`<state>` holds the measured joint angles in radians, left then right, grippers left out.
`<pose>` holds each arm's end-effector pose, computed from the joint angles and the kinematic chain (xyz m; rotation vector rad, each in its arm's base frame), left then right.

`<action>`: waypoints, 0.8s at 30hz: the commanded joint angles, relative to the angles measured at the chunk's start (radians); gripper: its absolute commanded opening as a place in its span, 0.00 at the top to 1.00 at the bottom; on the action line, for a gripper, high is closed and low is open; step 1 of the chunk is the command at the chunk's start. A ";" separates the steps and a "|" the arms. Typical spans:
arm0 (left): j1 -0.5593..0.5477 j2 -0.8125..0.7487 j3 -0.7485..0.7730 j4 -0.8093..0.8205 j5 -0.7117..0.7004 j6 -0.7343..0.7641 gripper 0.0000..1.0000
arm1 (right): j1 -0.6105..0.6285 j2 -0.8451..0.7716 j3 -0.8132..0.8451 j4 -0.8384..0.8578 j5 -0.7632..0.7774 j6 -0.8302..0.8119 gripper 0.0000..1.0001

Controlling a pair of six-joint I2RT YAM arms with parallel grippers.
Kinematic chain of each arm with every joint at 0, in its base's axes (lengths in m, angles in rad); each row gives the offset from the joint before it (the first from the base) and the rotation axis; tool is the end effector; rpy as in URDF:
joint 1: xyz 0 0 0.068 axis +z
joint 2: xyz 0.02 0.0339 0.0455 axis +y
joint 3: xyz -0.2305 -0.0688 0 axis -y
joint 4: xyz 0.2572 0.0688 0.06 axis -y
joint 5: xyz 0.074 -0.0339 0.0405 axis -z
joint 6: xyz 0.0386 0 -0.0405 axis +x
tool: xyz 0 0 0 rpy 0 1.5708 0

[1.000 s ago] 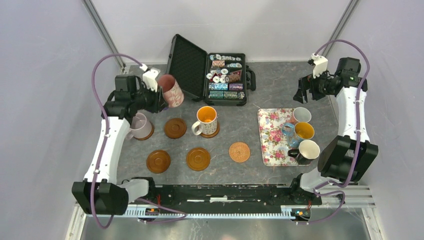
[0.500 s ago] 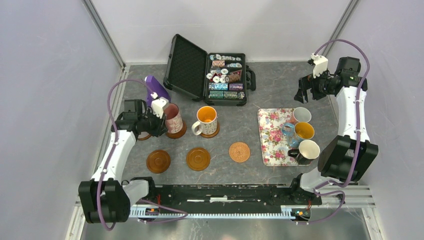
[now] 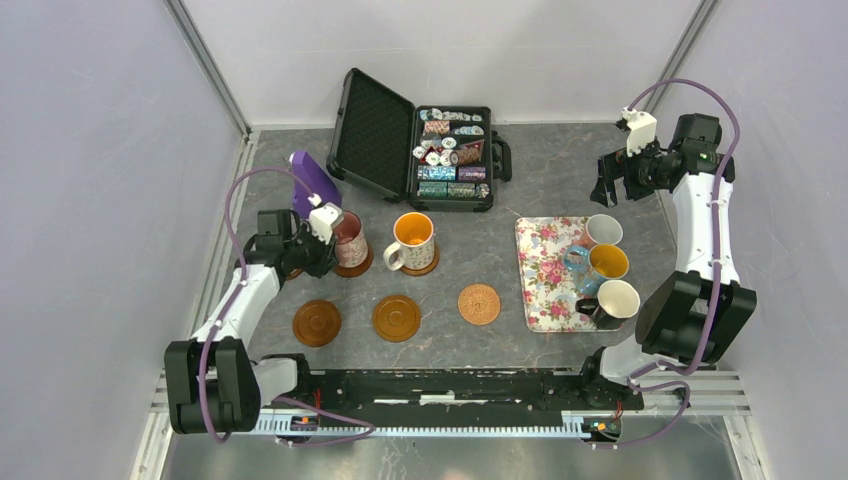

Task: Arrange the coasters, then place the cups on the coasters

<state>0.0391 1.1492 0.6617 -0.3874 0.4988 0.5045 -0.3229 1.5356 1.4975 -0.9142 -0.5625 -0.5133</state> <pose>0.2507 -0.0087 0.1735 0.7454 2.2134 -0.3441 0.3223 -0.0862 0.3071 -0.4380 2.3117 0.3146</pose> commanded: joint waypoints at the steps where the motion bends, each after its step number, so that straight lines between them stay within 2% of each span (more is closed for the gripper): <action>1: 0.004 -0.001 -0.009 0.166 0.040 0.086 0.98 | 0.000 -0.040 0.000 0.008 0.012 -0.002 0.02; 11: 0.005 0.045 -0.022 0.197 0.028 0.123 0.97 | 0.000 -0.042 0.000 0.006 0.013 -0.001 0.02; 15: 0.008 0.044 -0.022 0.180 0.026 0.156 0.94 | 0.001 -0.044 -0.010 0.007 0.013 -0.002 0.02; 18: 0.010 0.045 -0.019 0.159 0.029 0.171 0.84 | 0.001 -0.045 -0.016 0.007 0.012 -0.002 0.02; 21: 0.011 0.046 -0.015 0.130 0.029 0.189 0.68 | 0.001 -0.044 -0.011 0.005 0.012 -0.004 0.02; 24: 0.014 0.033 -0.010 0.088 0.036 0.207 0.63 | 0.001 -0.041 -0.005 0.000 0.013 -0.008 0.02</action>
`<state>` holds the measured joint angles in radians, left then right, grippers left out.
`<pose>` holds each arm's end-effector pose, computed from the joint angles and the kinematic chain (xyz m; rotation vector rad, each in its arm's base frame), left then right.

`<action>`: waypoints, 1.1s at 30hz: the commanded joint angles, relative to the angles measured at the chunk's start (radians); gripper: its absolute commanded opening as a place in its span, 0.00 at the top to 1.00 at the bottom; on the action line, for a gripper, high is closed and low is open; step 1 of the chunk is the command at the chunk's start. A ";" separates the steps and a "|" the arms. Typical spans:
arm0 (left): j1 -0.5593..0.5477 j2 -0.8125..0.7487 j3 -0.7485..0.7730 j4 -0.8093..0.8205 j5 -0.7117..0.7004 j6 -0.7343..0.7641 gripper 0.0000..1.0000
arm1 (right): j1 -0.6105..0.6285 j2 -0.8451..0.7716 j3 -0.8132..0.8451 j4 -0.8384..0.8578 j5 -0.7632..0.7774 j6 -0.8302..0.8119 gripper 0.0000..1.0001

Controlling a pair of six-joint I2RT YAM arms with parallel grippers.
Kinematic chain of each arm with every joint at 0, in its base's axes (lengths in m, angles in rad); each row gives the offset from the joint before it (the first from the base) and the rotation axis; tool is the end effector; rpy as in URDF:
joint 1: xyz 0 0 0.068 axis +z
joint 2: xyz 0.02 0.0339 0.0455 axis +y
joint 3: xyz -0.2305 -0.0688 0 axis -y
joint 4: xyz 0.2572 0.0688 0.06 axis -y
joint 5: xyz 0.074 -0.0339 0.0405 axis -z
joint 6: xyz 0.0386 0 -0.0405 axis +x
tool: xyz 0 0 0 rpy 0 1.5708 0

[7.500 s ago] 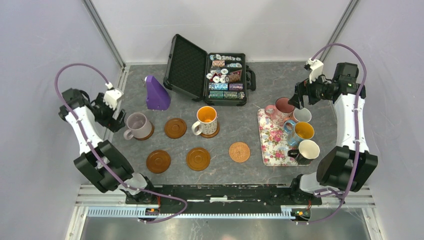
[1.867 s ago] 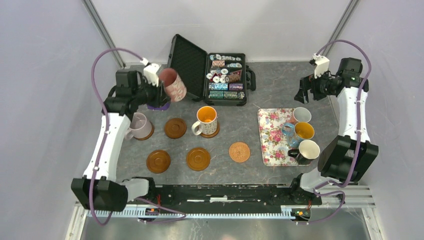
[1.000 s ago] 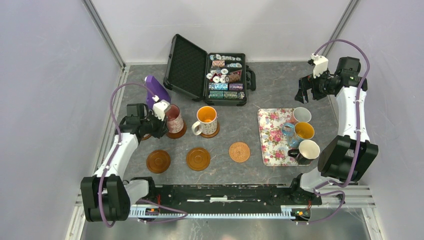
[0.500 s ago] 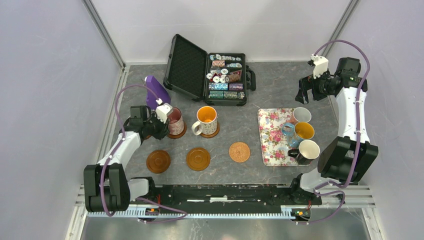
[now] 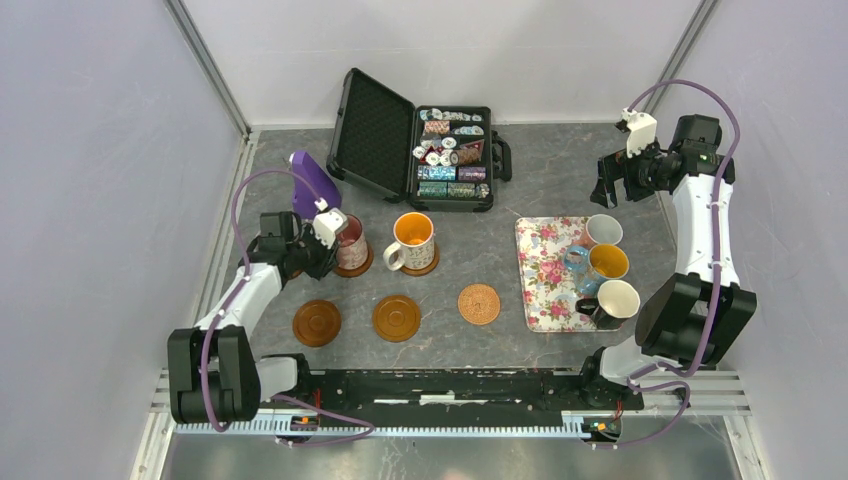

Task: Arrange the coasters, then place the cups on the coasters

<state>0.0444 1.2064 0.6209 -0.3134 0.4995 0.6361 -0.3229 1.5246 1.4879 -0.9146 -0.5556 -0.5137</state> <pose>0.2531 -0.0073 0.1523 0.8805 2.1749 -0.2896 0.3200 -0.0856 0.3073 -0.4365 2.3144 0.3063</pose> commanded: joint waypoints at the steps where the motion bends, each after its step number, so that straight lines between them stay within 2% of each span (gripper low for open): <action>1: 0.010 -0.032 0.032 0.006 0.035 0.080 0.61 | 0.000 -0.030 0.005 0.000 0.006 -0.009 0.02; 5: 0.017 -0.061 0.030 -0.059 0.036 0.099 0.50 | 0.001 -0.028 0.004 -0.001 0.007 -0.012 0.02; 14: 0.021 -0.147 0.039 -0.202 0.044 0.135 0.37 | 0.000 -0.021 0.012 -0.014 0.002 -0.022 0.02; 17: 0.020 -0.163 0.105 -0.282 0.025 0.121 0.25 | 0.001 -0.019 0.020 -0.021 0.000 -0.024 0.02; 21: 0.020 -0.133 0.312 -0.462 0.038 0.105 0.00 | 0.001 -0.014 0.040 -0.032 -0.006 -0.029 0.02; 29: -0.032 0.120 0.830 -0.751 0.112 0.070 0.00 | 0.006 0.051 0.149 -0.112 0.048 -0.070 0.02; 33: -0.201 0.204 0.969 -0.768 0.085 0.068 0.00 | 0.007 0.052 0.182 -0.209 0.133 -0.137 0.02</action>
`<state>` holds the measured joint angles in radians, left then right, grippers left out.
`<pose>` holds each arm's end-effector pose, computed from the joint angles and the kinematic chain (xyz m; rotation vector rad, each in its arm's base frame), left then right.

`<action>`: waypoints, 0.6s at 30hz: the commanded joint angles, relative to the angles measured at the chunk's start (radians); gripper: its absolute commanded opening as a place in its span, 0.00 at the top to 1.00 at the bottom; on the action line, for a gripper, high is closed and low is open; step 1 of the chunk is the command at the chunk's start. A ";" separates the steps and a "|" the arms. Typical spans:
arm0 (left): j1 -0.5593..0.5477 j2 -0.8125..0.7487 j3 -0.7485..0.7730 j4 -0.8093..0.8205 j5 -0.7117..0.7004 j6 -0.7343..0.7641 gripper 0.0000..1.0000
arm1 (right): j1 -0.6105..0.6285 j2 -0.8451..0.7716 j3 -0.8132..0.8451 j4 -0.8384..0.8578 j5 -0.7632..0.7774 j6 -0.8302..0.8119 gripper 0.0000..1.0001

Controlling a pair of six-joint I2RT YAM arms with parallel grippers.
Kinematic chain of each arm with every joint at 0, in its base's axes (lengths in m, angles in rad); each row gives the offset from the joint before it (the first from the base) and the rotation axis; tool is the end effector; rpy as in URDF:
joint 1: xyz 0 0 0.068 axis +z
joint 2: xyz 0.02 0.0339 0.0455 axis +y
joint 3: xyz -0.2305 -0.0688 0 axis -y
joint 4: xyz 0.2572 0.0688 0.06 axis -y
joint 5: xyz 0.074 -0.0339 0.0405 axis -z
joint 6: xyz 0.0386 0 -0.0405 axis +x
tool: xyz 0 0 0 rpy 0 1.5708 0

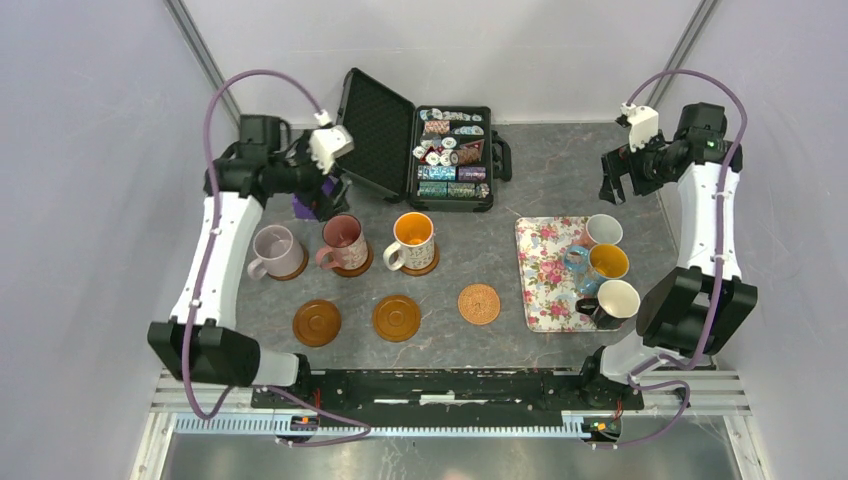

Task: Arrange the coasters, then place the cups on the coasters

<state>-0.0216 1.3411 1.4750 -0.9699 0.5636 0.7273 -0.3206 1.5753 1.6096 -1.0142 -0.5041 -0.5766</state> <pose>0.2854 -0.0268 0.3526 1.0580 2.0057 -0.3125 0.3248 -0.0882 0.3233 -0.4911 2.3476 0.2392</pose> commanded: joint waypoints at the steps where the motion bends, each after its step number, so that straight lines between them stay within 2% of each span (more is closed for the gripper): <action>1: -0.193 0.087 0.133 -0.111 0.009 -0.025 0.00 | 0.004 -0.001 0.073 -0.141 0.096 -0.103 0.02; 5: -0.398 0.153 0.161 -0.031 -0.012 -0.099 0.00 | -0.031 0.028 0.111 -0.227 0.175 -0.249 0.02; 9: -0.563 0.255 0.206 0.049 -0.040 -0.128 0.00 | -0.162 0.095 0.100 -0.240 0.203 -0.384 0.02; 11: -0.605 0.316 0.264 0.070 0.018 -0.162 0.00 | -0.217 0.092 0.035 -0.230 0.234 -0.468 0.07; 14: -0.681 0.384 0.309 0.164 0.015 -0.209 0.01 | -0.270 0.072 -0.077 -0.234 0.277 -0.533 0.13; 18: -0.735 0.462 0.278 0.369 0.000 -0.217 0.05 | -0.286 0.025 -0.226 -0.189 0.252 -0.501 0.25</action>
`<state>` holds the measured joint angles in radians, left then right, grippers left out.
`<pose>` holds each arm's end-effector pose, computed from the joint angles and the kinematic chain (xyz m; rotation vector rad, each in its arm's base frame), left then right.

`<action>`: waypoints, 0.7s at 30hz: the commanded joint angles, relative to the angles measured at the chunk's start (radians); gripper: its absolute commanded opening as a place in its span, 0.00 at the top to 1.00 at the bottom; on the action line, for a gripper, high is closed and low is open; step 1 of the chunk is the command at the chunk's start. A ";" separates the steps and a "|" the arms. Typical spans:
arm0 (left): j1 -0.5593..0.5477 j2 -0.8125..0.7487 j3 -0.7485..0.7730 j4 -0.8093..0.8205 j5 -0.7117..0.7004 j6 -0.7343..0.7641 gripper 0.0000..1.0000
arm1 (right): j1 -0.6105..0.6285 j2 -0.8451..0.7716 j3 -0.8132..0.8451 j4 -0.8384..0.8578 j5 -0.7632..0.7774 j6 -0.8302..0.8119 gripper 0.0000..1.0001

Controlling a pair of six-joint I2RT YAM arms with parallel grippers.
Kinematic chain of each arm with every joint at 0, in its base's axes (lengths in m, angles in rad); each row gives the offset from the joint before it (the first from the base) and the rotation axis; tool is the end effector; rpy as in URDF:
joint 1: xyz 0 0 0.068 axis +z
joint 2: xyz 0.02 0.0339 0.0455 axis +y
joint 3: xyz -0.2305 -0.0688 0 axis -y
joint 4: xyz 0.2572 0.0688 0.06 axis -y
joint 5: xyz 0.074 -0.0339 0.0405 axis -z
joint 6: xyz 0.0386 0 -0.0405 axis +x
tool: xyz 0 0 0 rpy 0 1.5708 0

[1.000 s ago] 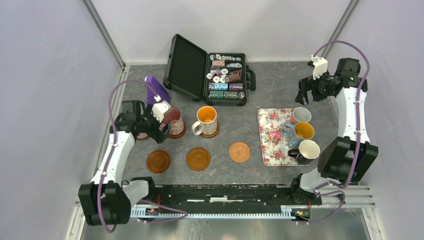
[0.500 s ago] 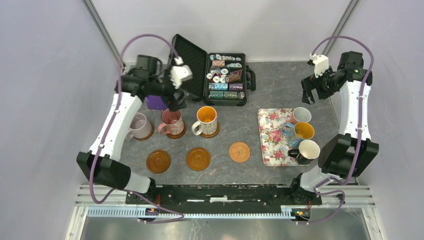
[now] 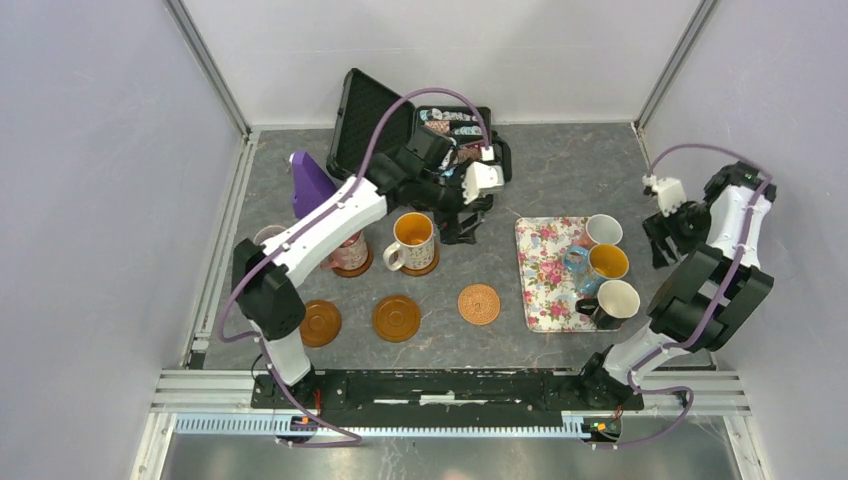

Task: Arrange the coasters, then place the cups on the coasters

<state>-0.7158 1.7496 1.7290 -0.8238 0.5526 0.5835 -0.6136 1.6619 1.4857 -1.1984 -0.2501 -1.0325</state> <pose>0.2812 -0.2714 0.3151 1.6293 1.7246 -0.7267 0.2724 -0.1801 0.2478 -0.6217 2.7566 0.0376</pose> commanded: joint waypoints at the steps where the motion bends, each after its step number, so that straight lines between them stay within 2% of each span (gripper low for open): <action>1: -0.046 0.085 0.031 0.253 0.032 -0.076 0.07 | 0.007 -0.063 -0.127 0.007 -0.031 -0.016 0.28; 5: -0.089 0.188 0.054 0.387 0.058 -0.096 0.13 | 0.012 -0.048 -0.193 0.067 -0.150 0.078 0.38; 8: -0.141 0.254 0.067 0.454 0.041 -0.087 0.15 | 0.039 -0.020 -0.187 0.103 -0.157 0.086 0.42; 12: -0.195 0.377 0.176 0.465 -0.010 -0.115 0.16 | 0.059 0.039 -0.139 0.035 -0.191 0.056 0.48; 16: -0.226 0.477 0.291 0.465 -0.035 -0.150 0.17 | 0.067 0.039 -0.151 0.024 -0.217 0.021 0.48; 21: -0.269 0.549 0.350 0.463 -0.043 -0.099 0.18 | 0.090 0.050 -0.138 0.023 -0.269 0.026 0.48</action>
<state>-0.9619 2.2684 2.0060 -0.4065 0.5251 0.4870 -0.5423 1.7061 1.3102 -1.1538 -0.4450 -0.9932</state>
